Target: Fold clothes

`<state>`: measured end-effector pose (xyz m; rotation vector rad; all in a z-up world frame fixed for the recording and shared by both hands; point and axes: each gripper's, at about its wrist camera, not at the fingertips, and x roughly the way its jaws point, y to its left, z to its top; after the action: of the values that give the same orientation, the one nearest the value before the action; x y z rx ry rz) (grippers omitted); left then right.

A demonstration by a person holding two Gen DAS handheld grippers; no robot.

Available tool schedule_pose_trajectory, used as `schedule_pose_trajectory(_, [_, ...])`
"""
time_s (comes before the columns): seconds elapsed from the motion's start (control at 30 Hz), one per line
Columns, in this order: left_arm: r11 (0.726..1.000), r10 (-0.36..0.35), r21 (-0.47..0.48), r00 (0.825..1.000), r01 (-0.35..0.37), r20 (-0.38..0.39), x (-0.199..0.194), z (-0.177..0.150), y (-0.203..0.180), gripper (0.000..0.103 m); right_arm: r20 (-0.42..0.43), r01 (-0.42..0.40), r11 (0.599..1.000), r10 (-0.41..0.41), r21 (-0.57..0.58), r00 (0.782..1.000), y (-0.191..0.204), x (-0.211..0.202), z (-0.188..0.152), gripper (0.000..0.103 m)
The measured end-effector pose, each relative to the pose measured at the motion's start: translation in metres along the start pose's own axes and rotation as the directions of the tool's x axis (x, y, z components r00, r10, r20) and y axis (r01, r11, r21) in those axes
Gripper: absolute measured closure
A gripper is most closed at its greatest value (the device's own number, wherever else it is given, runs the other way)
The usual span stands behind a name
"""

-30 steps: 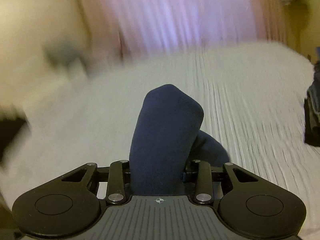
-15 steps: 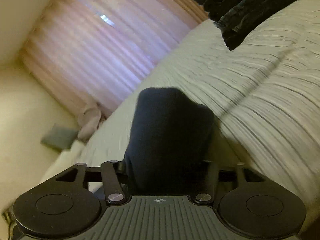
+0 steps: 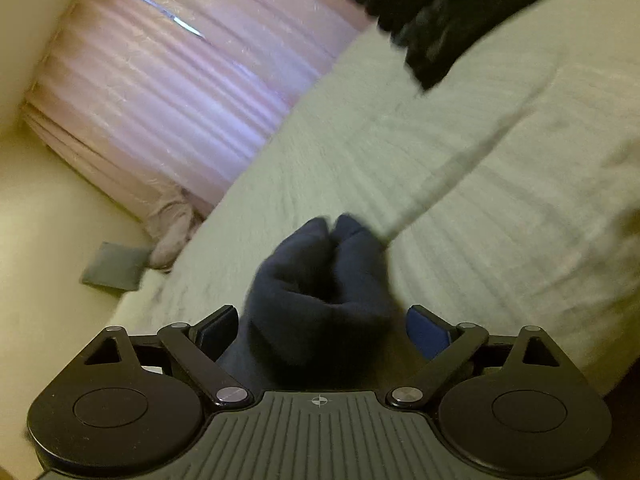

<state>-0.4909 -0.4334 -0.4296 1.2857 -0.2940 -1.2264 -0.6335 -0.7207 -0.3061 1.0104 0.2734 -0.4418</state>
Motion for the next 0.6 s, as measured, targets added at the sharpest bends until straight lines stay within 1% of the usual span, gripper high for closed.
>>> schedule_pose_trajectory(0.03, [1.0,0.004,0.006,1.0,-0.004,0.008,-0.002,0.0,0.002,0.084,-0.012,-0.001,1.0,0.001,0.0,1.0,-0.001,0.004,0.001,0.01])
schedule_pose_trajectory(0.07, [1.0,0.007,0.012,1.0,-0.007,0.016,-0.004,0.0,0.003,0.084,-0.007,0.015,1.0,-0.016,-0.013,1.0,0.0,0.005,0.0,0.038])
schedule_pose_trajectory(0.1, [1.0,0.006,0.018,1.0,-0.006,0.03,-0.007,0.0,0.004,0.084,0.002,0.018,0.999,-0.017,-0.03,1.0,-0.001,0.001,-0.002,0.058])
schedule_pose_trajectory(0.13, [1.0,-0.003,0.024,0.999,0.002,0.052,-0.011,-0.003,0.004,0.084,0.006,0.018,0.999,-0.018,-0.026,1.0,-0.008,-0.006,-0.008,0.059])
schedule_pose_trajectory(0.17, [0.999,-0.011,0.033,0.997,0.009,0.07,-0.013,-0.004,0.003,0.084,0.008,0.024,1.0,-0.023,-0.014,1.0,-0.016,-0.014,-0.016,0.062])
schedule_pose_trajectory(0.23, [0.998,-0.032,0.061,0.996,0.027,0.086,-0.013,-0.007,-0.007,0.083,0.006,0.03,0.999,-0.03,0.01,1.0,-0.035,-0.029,-0.032,0.062])
schedule_pose_trajectory(0.3, [0.997,-0.049,0.062,0.995,0.044,0.081,-0.011,-0.009,-0.014,0.081,-0.008,0.029,0.999,-0.029,0.035,1.0,-0.054,-0.038,-0.047,0.061])
schedule_pose_trajectory(0.33, [0.997,-0.054,0.053,0.995,0.05,0.079,-0.01,-0.009,-0.016,0.08,-0.008,0.022,0.999,-0.022,0.026,1.0,-0.056,-0.043,-0.049,0.061])
schedule_pose_trajectory(0.37, [0.998,-0.058,0.034,0.995,0.055,0.077,-0.011,-0.009,-0.016,0.079,-0.004,0.012,1.0,-0.012,0.006,1.0,-0.055,-0.048,-0.049,0.055])
schedule_pose_trajectory(0.4, [0.998,-0.066,0.003,0.995,0.066,0.075,-0.013,-0.01,-0.012,0.077,0.0,0.006,0.999,-0.006,-0.033,1.0,-0.05,-0.051,-0.044,0.04])
schedule_pose_trajectory(0.47, [0.991,-0.095,-0.088,0.993,0.101,0.077,-0.018,-0.011,0.001,0.077,0.01,-0.002,0.992,0.004,-0.128,1.0,-0.035,-0.053,-0.03,0.029])
schedule_pose_trajectory(0.5, [0.979,-0.12,-0.154,0.989,0.133,0.091,-0.022,-0.013,0.01,0.077,0.015,-0.006,0.985,0.009,-0.175,1.0,-0.027,-0.054,-0.023,0.027])
schedule_pose_trajectory(0.53, [0.958,-0.146,-0.229,0.982,0.17,0.116,-0.026,-0.016,0.02,0.077,0.019,-0.01,0.975,0.014,-0.222,1.0,-0.02,-0.055,-0.016,0.027])
schedule_pose_trajectory(0.6, [0.903,-0.166,-0.367,0.97,0.223,0.18,-0.033,-0.021,0.039,0.077,0.027,-0.016,0.949,0.026,-0.314,0.999,-0.005,-0.056,-0.003,0.027])
